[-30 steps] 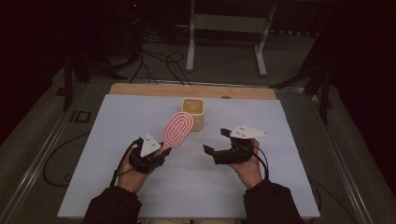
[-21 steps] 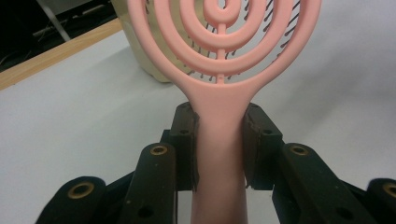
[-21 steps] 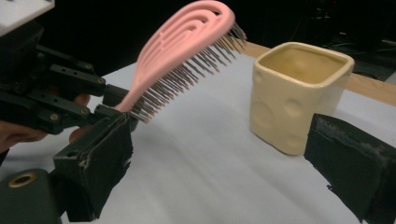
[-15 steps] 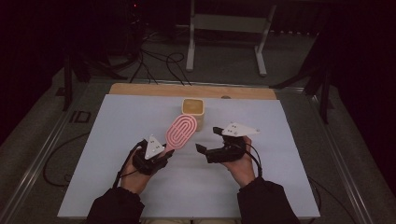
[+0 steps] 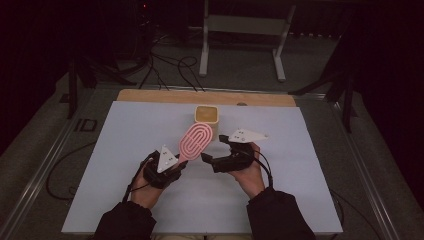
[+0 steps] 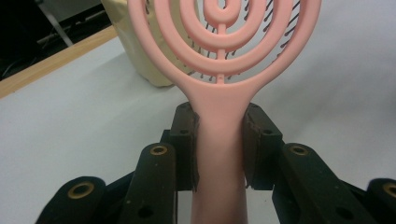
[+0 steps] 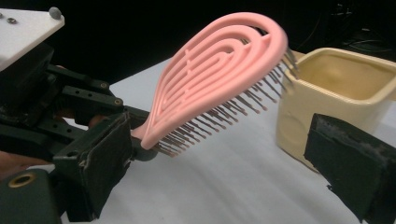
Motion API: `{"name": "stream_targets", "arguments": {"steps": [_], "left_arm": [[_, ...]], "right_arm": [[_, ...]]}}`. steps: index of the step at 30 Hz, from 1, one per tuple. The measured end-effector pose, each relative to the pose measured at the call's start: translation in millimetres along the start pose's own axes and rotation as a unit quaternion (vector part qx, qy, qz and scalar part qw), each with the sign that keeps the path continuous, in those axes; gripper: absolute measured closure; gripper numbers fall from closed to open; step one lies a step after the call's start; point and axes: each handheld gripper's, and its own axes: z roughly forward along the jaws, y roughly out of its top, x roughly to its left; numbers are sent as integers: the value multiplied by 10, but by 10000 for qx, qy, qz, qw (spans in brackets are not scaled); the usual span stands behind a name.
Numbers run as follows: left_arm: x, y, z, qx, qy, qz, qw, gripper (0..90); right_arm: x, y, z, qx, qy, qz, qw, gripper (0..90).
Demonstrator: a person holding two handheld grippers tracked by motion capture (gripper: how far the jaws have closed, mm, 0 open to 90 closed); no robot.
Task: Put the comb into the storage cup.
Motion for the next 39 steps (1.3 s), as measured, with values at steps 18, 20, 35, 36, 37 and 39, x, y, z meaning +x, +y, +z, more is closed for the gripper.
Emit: {"name": "stream_targets", "arguments": {"steps": [18, 20, 35, 36, 37, 39], "left_arm": [[-72, 29, -25, -150, 146, 211, 9996, 698], [-75, 30, -27, -174, 153, 221, 9995, 699], [-90, 35, -42, -265, 151, 232, 9993, 698], [-87, 34, -43, -249, 148, 242, 9993, 698], [-87, 32, -42, -252, 151, 242, 9993, 698], [-91, 32, -41, -281, 136, 212, 9993, 698]], "right_arm": [[38, 97, 226, 41, 160, 244, 9996, 78], [37, 102, 243, 54, 191, 285, 9994, 81], [70, 115, 314, 106, 277, 440, 9986, 300], [69, 115, 314, 106, 287, 459, 9985, 316], [68, 115, 315, 98, 304, 476, 9984, 333], [71, 117, 322, 93, 345, 531, 9980, 367]]}}
